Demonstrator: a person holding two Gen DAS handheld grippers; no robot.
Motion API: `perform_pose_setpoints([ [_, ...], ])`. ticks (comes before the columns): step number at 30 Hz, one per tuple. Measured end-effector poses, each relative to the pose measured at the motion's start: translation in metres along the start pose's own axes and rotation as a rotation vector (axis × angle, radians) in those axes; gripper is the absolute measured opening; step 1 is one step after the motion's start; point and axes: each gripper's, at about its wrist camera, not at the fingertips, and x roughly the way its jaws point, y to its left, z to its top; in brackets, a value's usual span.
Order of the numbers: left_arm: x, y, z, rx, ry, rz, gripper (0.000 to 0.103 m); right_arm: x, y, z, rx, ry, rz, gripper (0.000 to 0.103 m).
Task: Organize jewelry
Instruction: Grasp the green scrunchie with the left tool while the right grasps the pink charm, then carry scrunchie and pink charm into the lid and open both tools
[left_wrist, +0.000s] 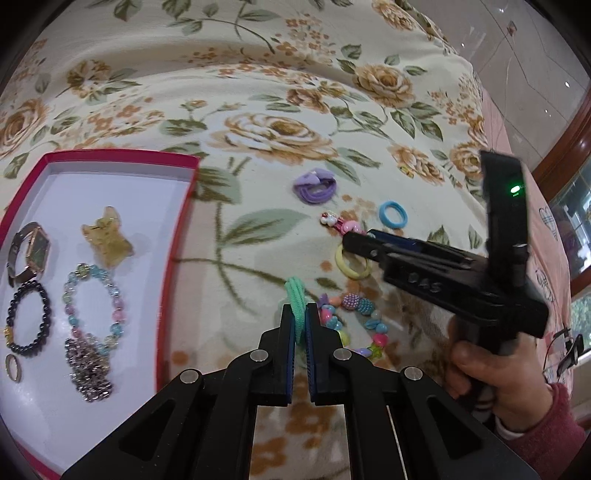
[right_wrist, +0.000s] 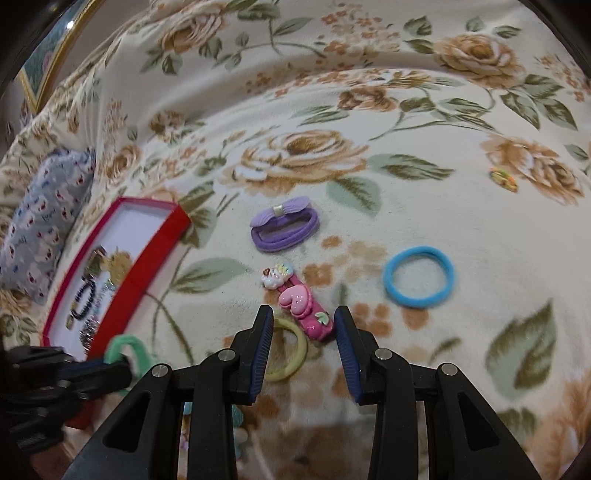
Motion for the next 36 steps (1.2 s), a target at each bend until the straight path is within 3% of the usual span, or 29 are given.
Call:
perform_pose_setpoints([
  [1, -0.003, 0.002, 0.0, -0.004, -0.004, -0.002, 0.004, 0.001, 0.001, 0.001, -0.007, 0.0, -0.003, 0.036],
  [4, -0.013, 0.006, -0.002, -0.011, -0.019, 0.003, 0.004, 0.001, 0.001, 0.005, -0.004, -0.003, 0.0, 0.019],
  [10, -0.029, 0.012, -0.007, -0.024, -0.041, 0.007, 0.004, -0.019, 0.011, 0.006, 0.006, -0.059, 0.023, 0.016],
  [22, -0.074, 0.034, -0.027, -0.073, -0.104, 0.044, 0.004, -0.06, 0.055, -0.014, 0.023, -0.128, 0.157, 0.016],
  [36, -0.128, 0.074, -0.06, -0.176, -0.148, 0.096, 0.004, -0.068, 0.116, -0.029, -0.057, -0.128, 0.248, 0.016],
])
